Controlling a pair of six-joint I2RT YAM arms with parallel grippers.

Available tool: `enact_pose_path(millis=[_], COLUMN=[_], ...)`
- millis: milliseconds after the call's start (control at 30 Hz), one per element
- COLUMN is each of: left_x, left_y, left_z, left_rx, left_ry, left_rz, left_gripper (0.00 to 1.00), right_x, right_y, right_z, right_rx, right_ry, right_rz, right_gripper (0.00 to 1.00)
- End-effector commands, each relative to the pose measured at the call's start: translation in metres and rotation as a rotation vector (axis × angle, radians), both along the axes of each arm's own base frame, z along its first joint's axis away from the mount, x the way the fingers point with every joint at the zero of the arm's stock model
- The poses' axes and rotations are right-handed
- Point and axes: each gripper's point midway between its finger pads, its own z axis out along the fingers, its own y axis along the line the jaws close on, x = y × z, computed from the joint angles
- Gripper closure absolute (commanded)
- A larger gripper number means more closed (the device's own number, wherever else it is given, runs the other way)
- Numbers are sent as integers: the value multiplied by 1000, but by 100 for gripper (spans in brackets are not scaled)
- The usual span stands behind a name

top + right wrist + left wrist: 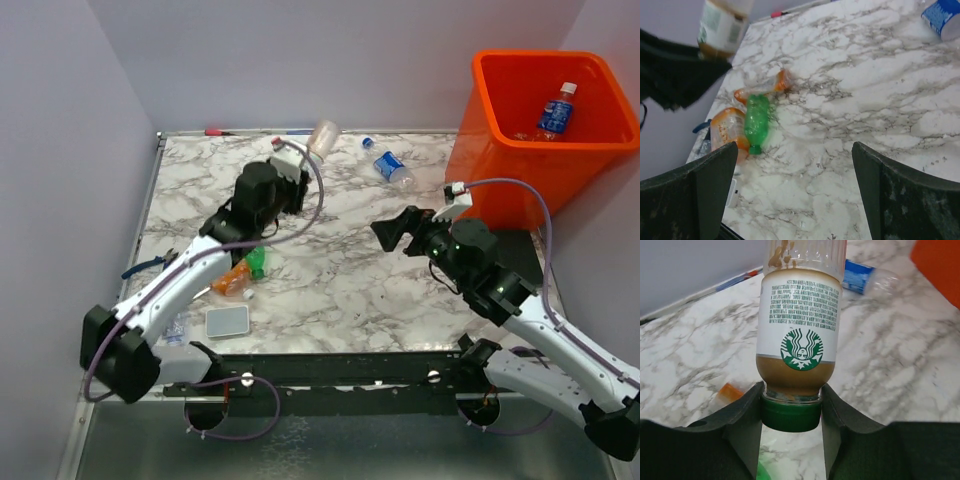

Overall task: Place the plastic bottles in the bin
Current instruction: Pick up the plastic bottle from the corner of the board.

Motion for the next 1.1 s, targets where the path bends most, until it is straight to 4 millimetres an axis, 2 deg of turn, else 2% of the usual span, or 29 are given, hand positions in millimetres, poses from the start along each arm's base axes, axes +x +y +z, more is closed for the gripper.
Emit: enact_pose_path(millis=[0,33,100,200,267,300,367,467,533,667,767,900,1067], left_x=[-101,-123,-153,-168,-177,-184,-197,-204,-207,-213,-212,-209,-206], left_y=[-43,-51,-54,-47,-45,-47,-49,-50,-51,-45,-41,-41,-43], left_z=[-52,-58,-64,-66,-67,-70,-76,-72,-68,-68,-56,-43,-38], left_rx=[159,174,213,258,298,335,427,506,548,664,714,735,755], left_ry=[-3,-41,-163,-305,-380,-425,-540,-653,-700,-772,-842,-881,-884], left_rz=[-441,-555,-683,-715,-769,-828,-942,-997,-1020,-1049,-1027,-1007,-1006], left_gripper=[100,100,100,100,100,100,100,100,100,100,100,100,100], right_x=[-5,-7,-12,-23,-35,-42,-58,-84,-93,-98,-105,-109,-111], right_y=[-10,-10,-14,-16,-6,4,30,54,59,58,61,72,79], right_z=[33,41,55,76,79,74,51,18,0,-14,-31,-45,-58], right_rx=[-37,-41,-56,-67,-97,-127,-197,-227,-216,-229,-247,-252,-248], right_ry=[-85,-99,-120,-159,-171,-158,-64,102,146,148,200,245,304], right_rz=[6,18,30,76,179,261,472,711,767,799,860,917,953], right_gripper=[0,0,0,0,0,0,0,4,5,4,4,5,10])
